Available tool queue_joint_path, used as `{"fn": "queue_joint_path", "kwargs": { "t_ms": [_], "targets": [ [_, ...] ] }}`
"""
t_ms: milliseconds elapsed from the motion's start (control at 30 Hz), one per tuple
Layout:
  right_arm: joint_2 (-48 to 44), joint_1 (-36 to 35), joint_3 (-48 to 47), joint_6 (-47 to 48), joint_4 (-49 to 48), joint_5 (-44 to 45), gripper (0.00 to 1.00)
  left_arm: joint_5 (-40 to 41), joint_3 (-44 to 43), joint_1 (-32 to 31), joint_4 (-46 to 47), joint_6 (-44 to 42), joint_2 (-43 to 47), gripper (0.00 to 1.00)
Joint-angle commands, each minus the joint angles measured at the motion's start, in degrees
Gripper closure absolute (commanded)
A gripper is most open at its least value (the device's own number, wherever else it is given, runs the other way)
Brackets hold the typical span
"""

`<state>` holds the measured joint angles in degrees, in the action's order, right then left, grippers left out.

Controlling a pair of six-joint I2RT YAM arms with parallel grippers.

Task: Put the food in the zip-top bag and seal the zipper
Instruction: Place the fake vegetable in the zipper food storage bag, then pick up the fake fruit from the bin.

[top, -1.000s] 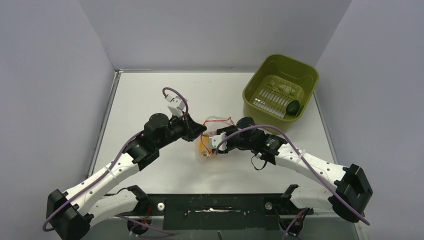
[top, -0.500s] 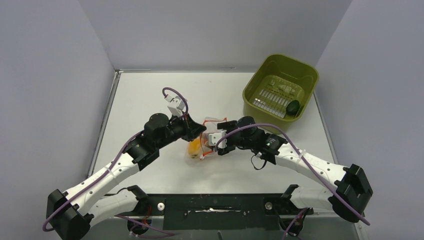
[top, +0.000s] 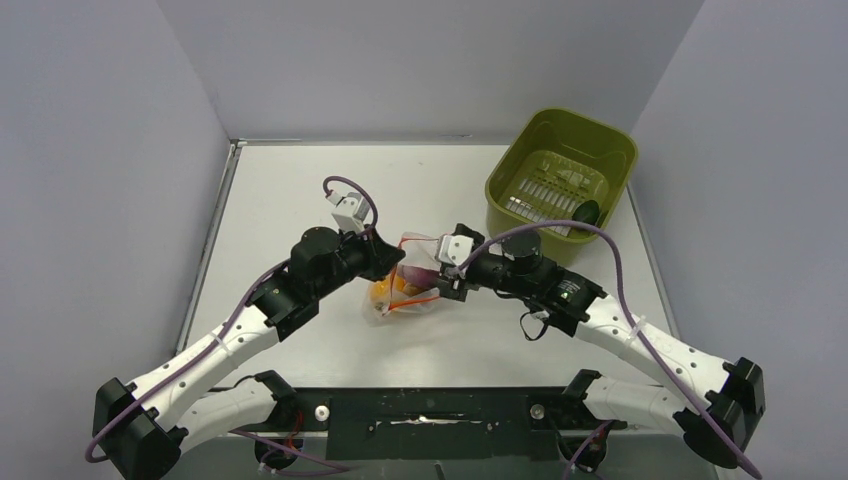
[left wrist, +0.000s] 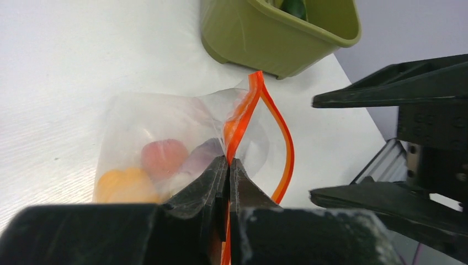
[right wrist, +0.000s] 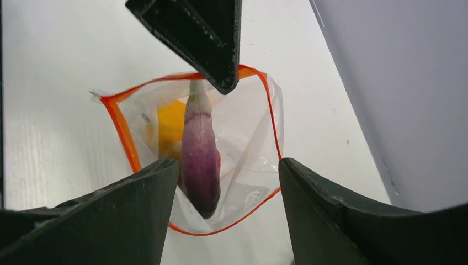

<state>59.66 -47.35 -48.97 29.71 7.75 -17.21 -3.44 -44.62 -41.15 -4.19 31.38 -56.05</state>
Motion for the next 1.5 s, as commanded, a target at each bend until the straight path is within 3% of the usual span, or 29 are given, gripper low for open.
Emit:
{"fn": "queue_joint_path", "kwargs": {
  "t_ms": [0, 133, 333, 533, 833, 1100, 1267, 1467],
  "targets": [
    [-1.82, -0.02, -3.89, -19.64, -6.01, 0.73, 0.33, 5.51, -2.46, 0.19, 0.15, -2.46, 0.09, 1.00],
    [-0.51, 0.06, -9.34, -31.80, -1.06, 6.77, 0.33, 5.02, -0.67, 0.19, 1.44, -2.64, -0.03, 1.00],
    [1.88, 1.08, -17.52, -39.79, 10.63, 20.90, 0.33, 0.63, 1.94, 0.19, 2.59, -7.69, 0.58, 1.00],
    [4.75, 11.28, -20.76, -47.80, 17.67, 25.71, 0.34, -2.54, 4.49, 0.18, 5.53, -7.21, -1.44, 1.00],
    [9.81, 20.49, -19.15, -50.15, 13.79, 29.64, 0.33, 2.32, 1.44, 0.32, 0.82, -10.88, -1.73, 1.00],
    [21.66, 27.19, -23.61, -51.83, 7.22, 30.71, 0.35, 15.48, -6.24, 0.65, -2.63, -9.16, -2.35, 1.00],
    [27.30, 31.04, -29.04, -56.11, 5.02, 28.32, 0.36, 19.69, -7.92, 0.87, -4.09, -4.26, -3.82, 1.00],
    [32.87, 33.68, -32.22, -63.83, 3.14, 26.19, 0.35, 21.87, -8.66, 1.14, -6.47, -4.38, -3.86, 1.00]
  ]
}}
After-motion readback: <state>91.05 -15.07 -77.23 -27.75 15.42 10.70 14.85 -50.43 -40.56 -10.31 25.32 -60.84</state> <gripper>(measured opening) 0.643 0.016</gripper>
